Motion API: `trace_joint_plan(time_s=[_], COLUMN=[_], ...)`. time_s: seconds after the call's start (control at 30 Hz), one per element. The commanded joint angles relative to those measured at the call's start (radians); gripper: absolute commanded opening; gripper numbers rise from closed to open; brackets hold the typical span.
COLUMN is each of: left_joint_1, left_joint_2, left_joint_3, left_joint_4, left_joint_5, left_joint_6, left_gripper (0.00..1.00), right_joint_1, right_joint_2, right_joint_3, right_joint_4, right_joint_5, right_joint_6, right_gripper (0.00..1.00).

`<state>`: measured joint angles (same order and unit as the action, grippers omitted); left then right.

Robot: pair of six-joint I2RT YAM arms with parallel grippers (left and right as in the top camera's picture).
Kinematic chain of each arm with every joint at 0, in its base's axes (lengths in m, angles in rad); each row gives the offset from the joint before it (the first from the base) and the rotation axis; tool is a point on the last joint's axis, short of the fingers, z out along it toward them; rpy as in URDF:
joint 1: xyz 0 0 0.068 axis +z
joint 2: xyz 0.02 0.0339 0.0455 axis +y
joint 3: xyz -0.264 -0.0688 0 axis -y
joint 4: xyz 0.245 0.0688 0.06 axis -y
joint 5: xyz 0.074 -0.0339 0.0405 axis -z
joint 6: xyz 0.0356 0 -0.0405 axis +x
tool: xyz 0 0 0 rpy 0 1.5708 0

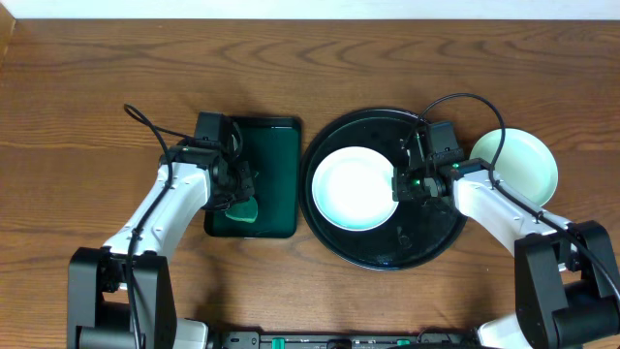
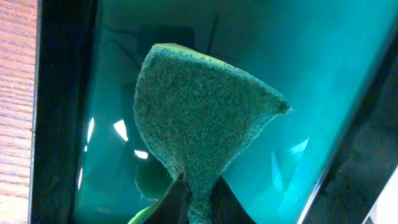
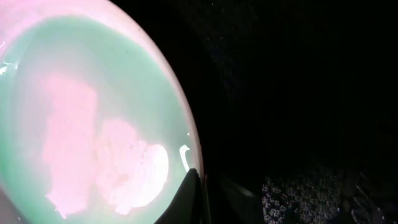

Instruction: Clean dirty plates on tray and stack at the side

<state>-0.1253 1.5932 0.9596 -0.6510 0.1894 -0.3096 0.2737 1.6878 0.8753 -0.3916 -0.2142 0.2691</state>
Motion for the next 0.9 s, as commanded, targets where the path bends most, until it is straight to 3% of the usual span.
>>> trace_joint_plan(time_s=[0.0,0.47,0.73,0.87], left_joint_1=[-0.004,-0.012,-0.011,-0.006], left_joint_2=[-0.012,-0.012,-0.013,-0.035], left_joint_3=[-0.005,-0.007,-0.004,0.068], left_joint_4=[-0.008,-0.002,-0.002,-0.046], left_joint_5=[0.013,0.012,0.013,0.065], left_joint_6=[-0.003,-0.047,-0.047,-0.043], left_gripper=[0.11,0.13,0.5,0.62], right_joint_1=[0.016,0.016,0.016,0.016], right_joint_2=[0.001,0.001,0.001,0.001], right_joint_3=[-0.004,-0.004,-0.004,-0.004], right_joint_4=[0.002,0.003,0.003,0.002], right_joint_5=[-0.023,-0.023,-0.023,-0.023], right_joint_6=[-0.015,-0.015,-0.015,-0.015], right_gripper=[0.01,0.01,0.01,0.03])
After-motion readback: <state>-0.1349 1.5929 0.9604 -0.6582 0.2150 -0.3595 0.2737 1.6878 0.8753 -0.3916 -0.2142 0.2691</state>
